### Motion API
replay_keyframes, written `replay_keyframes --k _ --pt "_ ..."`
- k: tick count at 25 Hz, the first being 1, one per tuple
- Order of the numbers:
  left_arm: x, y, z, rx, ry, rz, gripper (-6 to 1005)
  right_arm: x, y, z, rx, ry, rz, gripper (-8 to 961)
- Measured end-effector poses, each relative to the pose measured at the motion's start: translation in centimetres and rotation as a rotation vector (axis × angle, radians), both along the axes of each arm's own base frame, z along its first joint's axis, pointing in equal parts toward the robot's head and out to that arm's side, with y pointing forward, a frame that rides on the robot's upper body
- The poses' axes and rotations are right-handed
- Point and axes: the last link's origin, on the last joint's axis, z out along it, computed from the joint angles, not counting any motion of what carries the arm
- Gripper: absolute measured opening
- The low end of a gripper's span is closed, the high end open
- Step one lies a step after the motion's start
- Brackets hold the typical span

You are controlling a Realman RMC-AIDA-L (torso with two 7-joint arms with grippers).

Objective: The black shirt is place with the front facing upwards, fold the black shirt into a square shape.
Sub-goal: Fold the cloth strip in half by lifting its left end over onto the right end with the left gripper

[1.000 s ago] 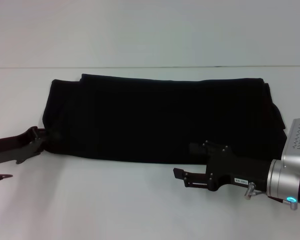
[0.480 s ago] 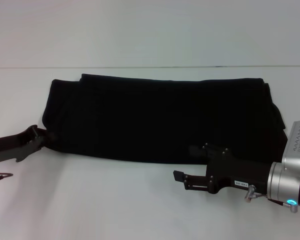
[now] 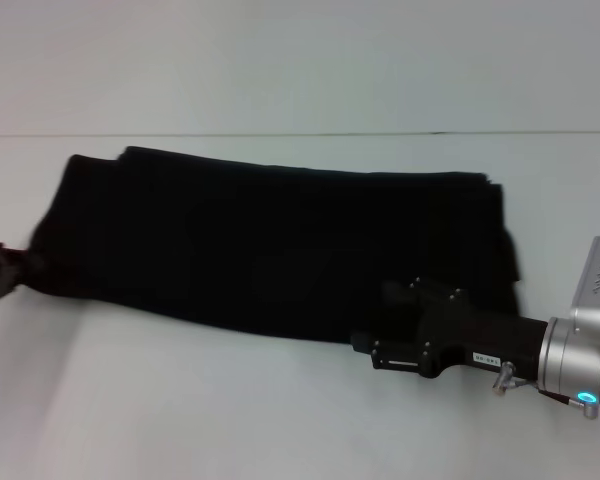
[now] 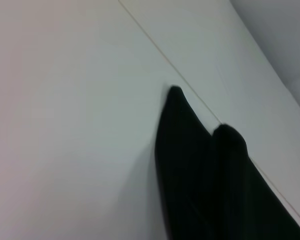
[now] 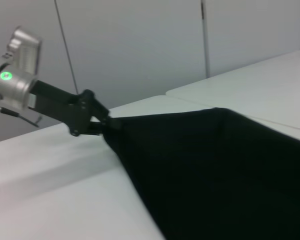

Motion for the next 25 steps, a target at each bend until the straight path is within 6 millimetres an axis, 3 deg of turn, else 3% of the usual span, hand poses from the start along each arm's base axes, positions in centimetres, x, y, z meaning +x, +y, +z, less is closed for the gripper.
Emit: replay_keyframes --k 8,14,19,25 --pt "-2.9 -1.0 5.5 0.106 0.063 0.069 60 0.3 0.2 0.4 0.012 0.011 -0.028 911" --pt "-2.7 -0.8 6.4 0.128 0.051 0.059 61 0.7 0.1 0.6 0.027 0.016 -0.049 911" --pt "0.9 1.2 6.6 0.106 -0.046 -0.071 60 1.7 -0.2 1.1 0.056 0.032 -0.093 910" --pt "10.1 6.2 5.0 0.055 -0.192 -0.352 60 3.5 -1.2 2.1 0.103 0.053 -0.164 910"
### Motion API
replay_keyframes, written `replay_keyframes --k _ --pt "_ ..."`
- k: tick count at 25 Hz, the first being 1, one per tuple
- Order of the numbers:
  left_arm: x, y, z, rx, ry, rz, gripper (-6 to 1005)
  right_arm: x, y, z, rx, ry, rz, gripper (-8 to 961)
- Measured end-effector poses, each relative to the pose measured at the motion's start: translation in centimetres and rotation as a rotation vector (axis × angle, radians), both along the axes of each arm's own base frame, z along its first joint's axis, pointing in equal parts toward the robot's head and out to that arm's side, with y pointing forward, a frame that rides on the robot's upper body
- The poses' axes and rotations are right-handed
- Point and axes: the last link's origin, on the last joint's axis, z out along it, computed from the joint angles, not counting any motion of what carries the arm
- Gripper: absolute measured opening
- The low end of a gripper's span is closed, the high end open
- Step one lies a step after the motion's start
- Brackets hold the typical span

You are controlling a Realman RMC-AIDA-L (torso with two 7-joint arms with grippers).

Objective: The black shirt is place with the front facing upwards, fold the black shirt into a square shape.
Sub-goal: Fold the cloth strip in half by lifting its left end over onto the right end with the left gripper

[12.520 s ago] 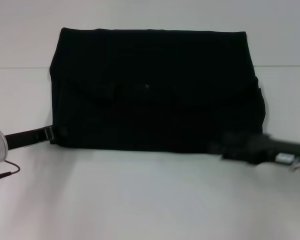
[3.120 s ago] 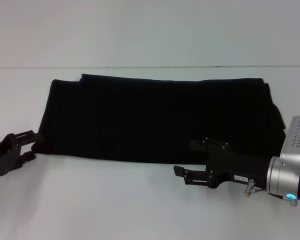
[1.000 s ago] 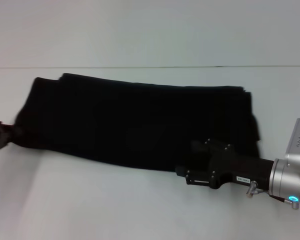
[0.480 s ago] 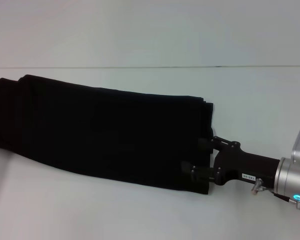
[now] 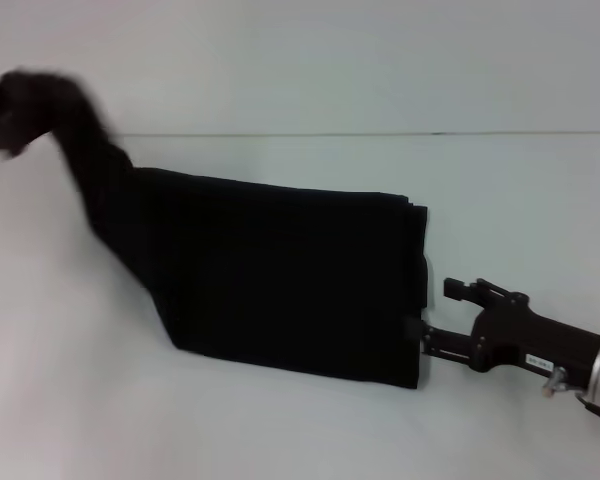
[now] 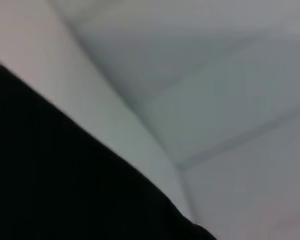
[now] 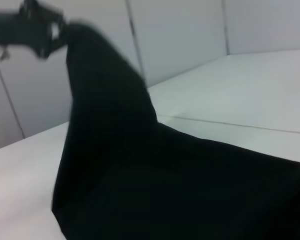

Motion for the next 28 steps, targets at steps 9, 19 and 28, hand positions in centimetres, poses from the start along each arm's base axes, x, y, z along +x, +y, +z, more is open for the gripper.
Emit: replay_keyframes --k 9,19,28 --pt "10.9 0.8 -11.5 -0.247 0.025 -0.3 61 1.2 -1.5 0.5 0.018 0.036 -0.042 909" --pt "8.0 -5.4 -22.2 -0.416 0.017 -0.232 61 2.0 -1.9 0.8 0.022 0.026 -0.062 909" --pt "8.8 -5.0 -21.4 -0.393 -0.012 -0.27 58 1.3 -1.0 0.8 0.047 0.047 -0.063 908"
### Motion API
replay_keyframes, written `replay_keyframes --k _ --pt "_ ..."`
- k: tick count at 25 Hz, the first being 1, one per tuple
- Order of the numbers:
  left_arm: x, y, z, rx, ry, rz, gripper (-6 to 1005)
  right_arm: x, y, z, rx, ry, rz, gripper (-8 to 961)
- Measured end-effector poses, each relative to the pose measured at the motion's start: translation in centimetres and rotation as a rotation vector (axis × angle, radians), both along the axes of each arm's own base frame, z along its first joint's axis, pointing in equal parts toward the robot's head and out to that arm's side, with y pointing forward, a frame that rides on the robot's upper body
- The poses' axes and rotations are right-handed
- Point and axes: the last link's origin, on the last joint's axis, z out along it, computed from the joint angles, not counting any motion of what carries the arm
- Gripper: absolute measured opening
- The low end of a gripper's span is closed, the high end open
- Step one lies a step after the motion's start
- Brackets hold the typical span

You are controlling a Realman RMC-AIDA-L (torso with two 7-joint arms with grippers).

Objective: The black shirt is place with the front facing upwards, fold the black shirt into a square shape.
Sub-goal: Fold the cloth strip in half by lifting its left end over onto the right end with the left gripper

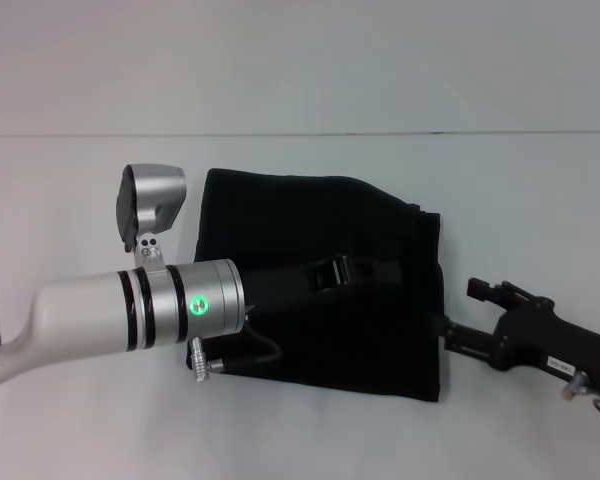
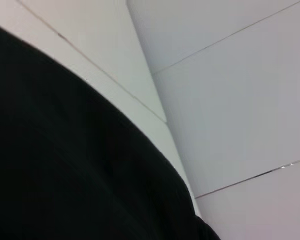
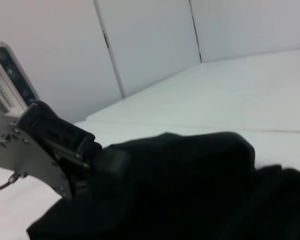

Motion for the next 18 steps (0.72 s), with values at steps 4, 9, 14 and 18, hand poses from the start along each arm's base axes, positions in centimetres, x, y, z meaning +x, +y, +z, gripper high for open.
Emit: replay_keyframes --k 4,9,14,18 --pt "0.2 -0.1 0.4 0.001 -0.027 -0.007 61 -0.9 1.5 -0.1 0.03 -0.006 0.004 908" --pt "0.0 -0.3 0.8 0.003 -0.043 -0.01 65 -2.1 4.8 0.0 0.091 -0.039 -0.03 908" --pt "0.0 -0.5 0.7 -0.002 -0.047 -0.021 69 -3.9 7.4 -0.6 0.095 -0.088 -0.035 909" --pt "0.2 -0.5 0.8 -0.003 -0.051 -0.031 72 -5.1 8.7 -1.2 0.09 -0.116 -0.032 909"
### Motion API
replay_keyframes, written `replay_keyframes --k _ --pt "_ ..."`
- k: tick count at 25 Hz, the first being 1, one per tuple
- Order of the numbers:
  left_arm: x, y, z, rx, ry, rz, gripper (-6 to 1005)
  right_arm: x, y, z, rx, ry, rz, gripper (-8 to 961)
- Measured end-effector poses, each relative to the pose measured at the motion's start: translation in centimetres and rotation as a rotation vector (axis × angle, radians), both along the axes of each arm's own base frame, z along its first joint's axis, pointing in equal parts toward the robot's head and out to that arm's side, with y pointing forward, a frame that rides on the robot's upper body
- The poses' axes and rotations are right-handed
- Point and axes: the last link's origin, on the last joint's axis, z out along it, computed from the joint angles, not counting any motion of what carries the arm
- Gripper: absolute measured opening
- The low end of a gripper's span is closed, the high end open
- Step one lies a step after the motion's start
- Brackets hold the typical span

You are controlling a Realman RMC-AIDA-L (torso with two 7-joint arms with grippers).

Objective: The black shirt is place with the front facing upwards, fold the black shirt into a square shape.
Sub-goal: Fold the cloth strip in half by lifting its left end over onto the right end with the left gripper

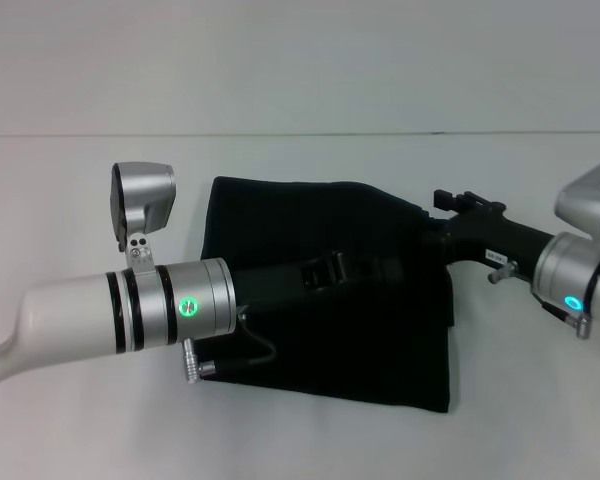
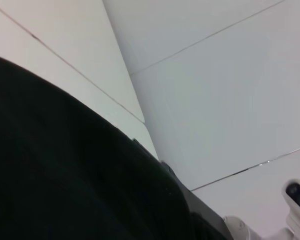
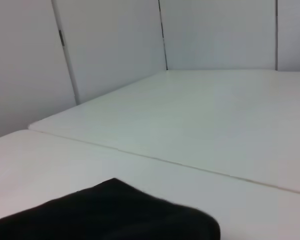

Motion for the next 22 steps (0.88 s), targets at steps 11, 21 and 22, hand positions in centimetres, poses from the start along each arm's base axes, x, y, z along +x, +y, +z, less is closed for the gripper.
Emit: replay_keyframes --k 11,21,22 --pt "0.7 -0.9 0.0 -0.04 -0.01 -0.081 80 -1.4 2.4 0.9 0.077 0.023 -0.04 908" --pt "-0.1 -2.5 -2.1 -0.102 0.054 -0.086 88 0.7 1.9 2.2 0.14 0.055 -0.108 908" --pt "-0.2 -2.5 -2.2 -0.103 0.061 -0.08 89 1.1 1.7 2.4 0.149 0.06 -0.122 908"
